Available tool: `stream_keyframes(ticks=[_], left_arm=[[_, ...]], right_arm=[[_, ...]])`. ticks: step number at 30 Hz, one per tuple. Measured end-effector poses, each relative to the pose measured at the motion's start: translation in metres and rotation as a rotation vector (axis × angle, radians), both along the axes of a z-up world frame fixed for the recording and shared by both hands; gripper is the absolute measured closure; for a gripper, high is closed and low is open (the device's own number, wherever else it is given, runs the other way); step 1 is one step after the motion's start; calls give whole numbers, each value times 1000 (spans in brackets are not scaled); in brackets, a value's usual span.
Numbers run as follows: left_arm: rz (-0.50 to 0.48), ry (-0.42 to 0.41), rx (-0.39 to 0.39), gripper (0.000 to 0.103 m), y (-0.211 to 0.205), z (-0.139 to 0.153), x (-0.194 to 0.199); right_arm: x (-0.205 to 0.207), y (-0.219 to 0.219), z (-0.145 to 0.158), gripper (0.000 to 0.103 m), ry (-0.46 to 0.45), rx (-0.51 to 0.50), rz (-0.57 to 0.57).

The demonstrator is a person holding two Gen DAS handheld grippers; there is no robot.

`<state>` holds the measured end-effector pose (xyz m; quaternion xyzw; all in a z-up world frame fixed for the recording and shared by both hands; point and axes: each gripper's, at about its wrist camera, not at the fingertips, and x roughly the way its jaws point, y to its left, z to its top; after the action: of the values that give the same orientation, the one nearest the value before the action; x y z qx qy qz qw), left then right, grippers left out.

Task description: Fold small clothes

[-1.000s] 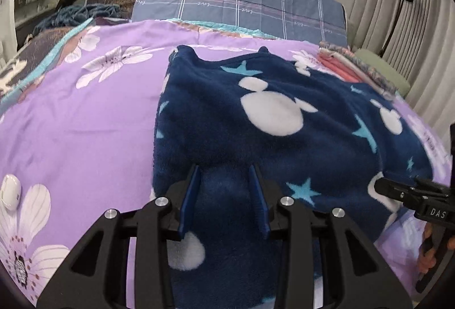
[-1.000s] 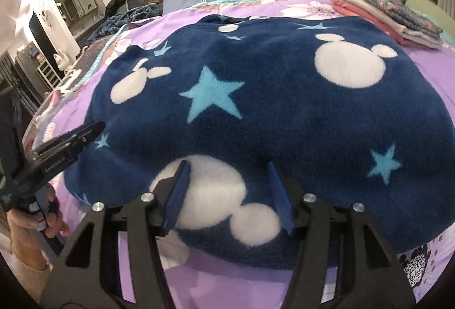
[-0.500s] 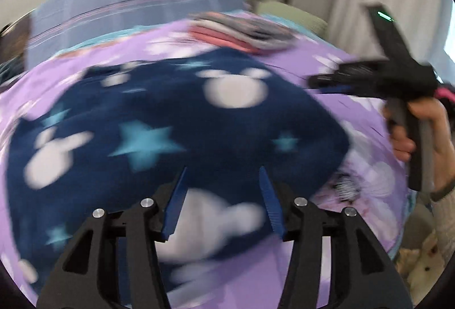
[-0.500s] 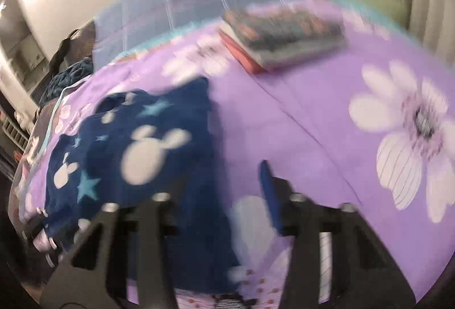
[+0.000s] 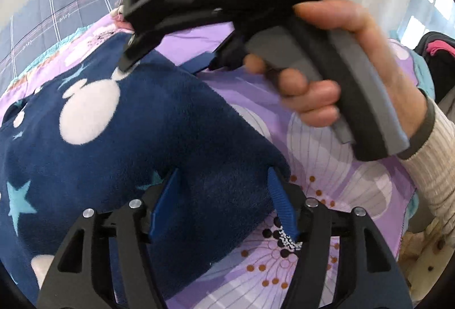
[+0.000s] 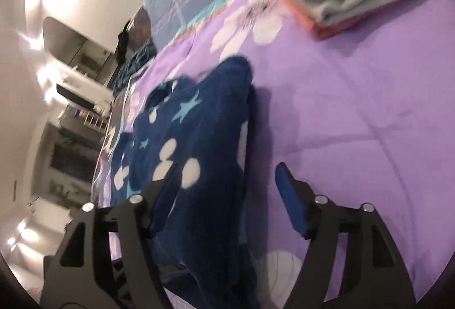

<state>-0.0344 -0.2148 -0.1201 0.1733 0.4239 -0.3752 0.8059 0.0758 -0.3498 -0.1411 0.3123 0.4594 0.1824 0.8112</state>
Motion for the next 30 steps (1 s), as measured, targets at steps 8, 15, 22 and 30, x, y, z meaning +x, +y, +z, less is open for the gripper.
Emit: stream_keyframes(ticks=[8, 15, 22, 30], left_arm=[[-19, -13, 4, 54, -3, -2, -7], [-45, 16, -28, 55, 10, -10, -4], [-53, 6, -26, 55, 8, -12, -3], [-62, 20, -48, 55, 8, -11, 0]], right_arm=[[27, 23, -3, 83, -25, -23, 63], [7, 46, 44, 85, -218, -215, 83], [37, -2, -21, 71, -44, -11, -41], [39, 4, -13, 63, -56, -202, -89]])
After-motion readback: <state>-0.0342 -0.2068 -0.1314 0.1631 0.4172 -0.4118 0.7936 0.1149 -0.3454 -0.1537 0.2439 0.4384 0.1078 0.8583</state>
